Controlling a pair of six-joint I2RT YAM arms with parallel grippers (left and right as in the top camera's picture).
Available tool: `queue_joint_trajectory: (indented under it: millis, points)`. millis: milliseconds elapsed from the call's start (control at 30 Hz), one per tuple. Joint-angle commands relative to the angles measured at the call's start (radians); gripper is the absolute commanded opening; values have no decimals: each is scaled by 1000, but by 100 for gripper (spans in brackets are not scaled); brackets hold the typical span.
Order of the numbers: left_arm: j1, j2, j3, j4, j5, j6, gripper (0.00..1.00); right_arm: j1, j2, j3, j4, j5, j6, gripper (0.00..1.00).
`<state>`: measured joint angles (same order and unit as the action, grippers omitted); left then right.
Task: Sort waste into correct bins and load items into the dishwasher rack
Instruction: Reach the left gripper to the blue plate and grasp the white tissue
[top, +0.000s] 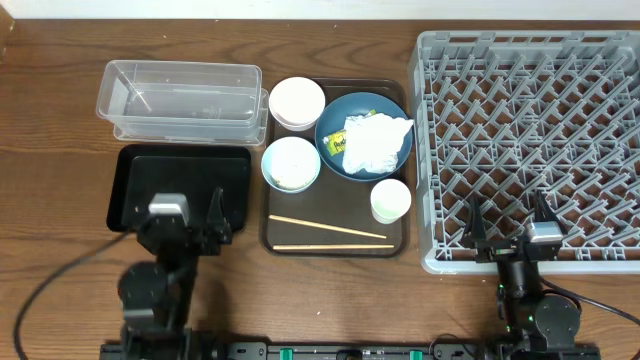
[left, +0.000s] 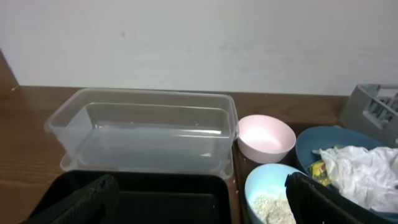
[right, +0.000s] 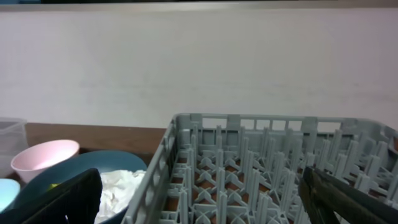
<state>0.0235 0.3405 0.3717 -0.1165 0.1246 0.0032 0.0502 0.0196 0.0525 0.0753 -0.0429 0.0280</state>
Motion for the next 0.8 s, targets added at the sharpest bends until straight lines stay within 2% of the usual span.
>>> queue_joint_trajectory:
  millis: [0,200,467,600,767]
  points:
    - [3,143,129,-23,19,-5,88,9,34,88,-31,-22,-39,99]
    - [3,386,384,-130,26,-5,88,9,204,278,-166,-21,-100,99]
    - [3,633,710,-338,48,5,88,9,567,645,-356,-22,-115,99]
    - [-8,782,901,-463,127,11,88,9,752,868,-532,-23,-115,99]
    - [-92,999,1149,-652,126,61,88,9,949,1109,-757,-45,-115,99]
